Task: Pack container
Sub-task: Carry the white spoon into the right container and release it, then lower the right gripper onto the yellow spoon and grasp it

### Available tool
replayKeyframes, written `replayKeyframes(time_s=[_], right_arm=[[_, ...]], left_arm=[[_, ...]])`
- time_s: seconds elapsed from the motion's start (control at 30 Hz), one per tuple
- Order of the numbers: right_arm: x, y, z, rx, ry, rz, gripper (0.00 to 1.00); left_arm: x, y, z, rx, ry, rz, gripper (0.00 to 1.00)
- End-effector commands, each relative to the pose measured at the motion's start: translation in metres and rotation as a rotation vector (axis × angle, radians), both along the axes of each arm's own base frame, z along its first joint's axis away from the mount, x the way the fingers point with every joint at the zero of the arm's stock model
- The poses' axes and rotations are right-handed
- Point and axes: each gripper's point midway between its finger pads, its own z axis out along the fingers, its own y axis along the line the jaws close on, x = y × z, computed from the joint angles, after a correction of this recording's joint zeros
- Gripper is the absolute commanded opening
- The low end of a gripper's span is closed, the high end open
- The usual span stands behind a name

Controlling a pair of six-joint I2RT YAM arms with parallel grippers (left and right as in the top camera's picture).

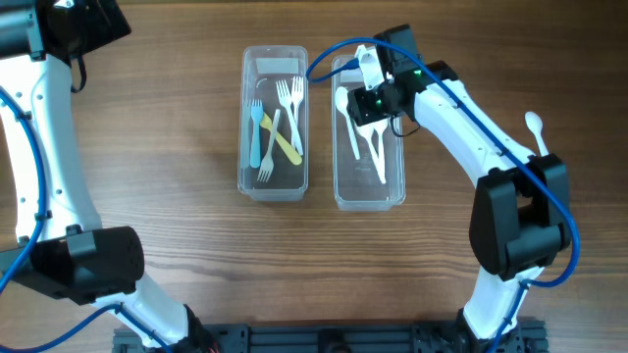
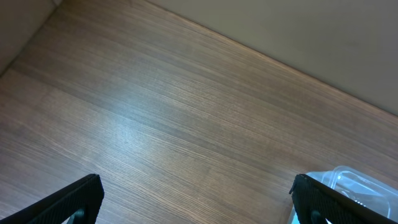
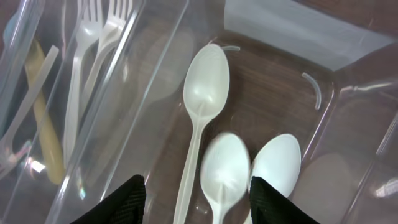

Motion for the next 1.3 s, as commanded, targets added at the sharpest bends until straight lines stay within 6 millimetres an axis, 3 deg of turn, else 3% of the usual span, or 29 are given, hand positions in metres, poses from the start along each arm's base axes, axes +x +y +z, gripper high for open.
replayKeyframes(time_s=[0.0, 0.1, 0.23, 0.3, 0.37, 0.47, 0.6, 0.77, 0.87, 1.07, 1.27], right_arm=[[0.024, -0.002, 0.034, 0.019, -0.067, -0.025, 0.54], [0.043, -0.022, 0.072, -0.011, -0.128, -0.082, 0.53], [0.064, -0.09, 0.131, -0.118, -0.214, -0.244, 0.53], [0.065, -0.123, 0.145, -0.157, -0.226, -0.313, 0.55], [0.061, -0.157, 0.144, -0.196, -0.199, -0.344, 0.59], [0.045, -0.196, 0.119, -0.253, -0.098, -0.321, 0.65], [0.021, -0.219, 0.069, -0.281, 0.054, -0.271, 0.64], [-0.006, -0.227, 0.001, -0.305, 0.182, -0.226, 0.66], [-0.041, -0.223, -0.044, -0.31, 0.294, -0.197, 0.67], [-0.066, -0.223, -0.082, -0.32, 0.334, -0.164, 0.68], [-0.06, -0.227, -0.093, -0.319, 0.284, -0.179, 0.65]], left_arm=[[-0.001, 0.004, 0.002, 0.015, -0.002, -0.003, 1.0], [-0.001, 0.004, 0.002, 0.015, -0.002, -0.003, 1.0], [-0.001, 0.004, 0.002, 0.015, -0.002, -0.003, 1.0], [-0.001, 0.004, 0.002, 0.015, -0.002, -0.003, 1.0], [-0.001, 0.004, 0.002, 0.015, -0.002, -0.003, 1.0], [-0.001, 0.004, 0.002, 0.015, -0.002, -0.003, 1.0], [-0.001, 0.004, 0.002, 0.015, -0.002, -0.003, 1.0], [-0.001, 0.004, 0.002, 0.015, -0.002, -0.003, 1.0], [-0.001, 0.004, 0.002, 0.015, -0.002, -0.002, 1.0], [-0.001, 0.004, 0.002, 0.015, -0.002, -0.003, 1.0], [-0.001, 0.004, 0.002, 0.015, -0.002, -0.003, 1.0]])
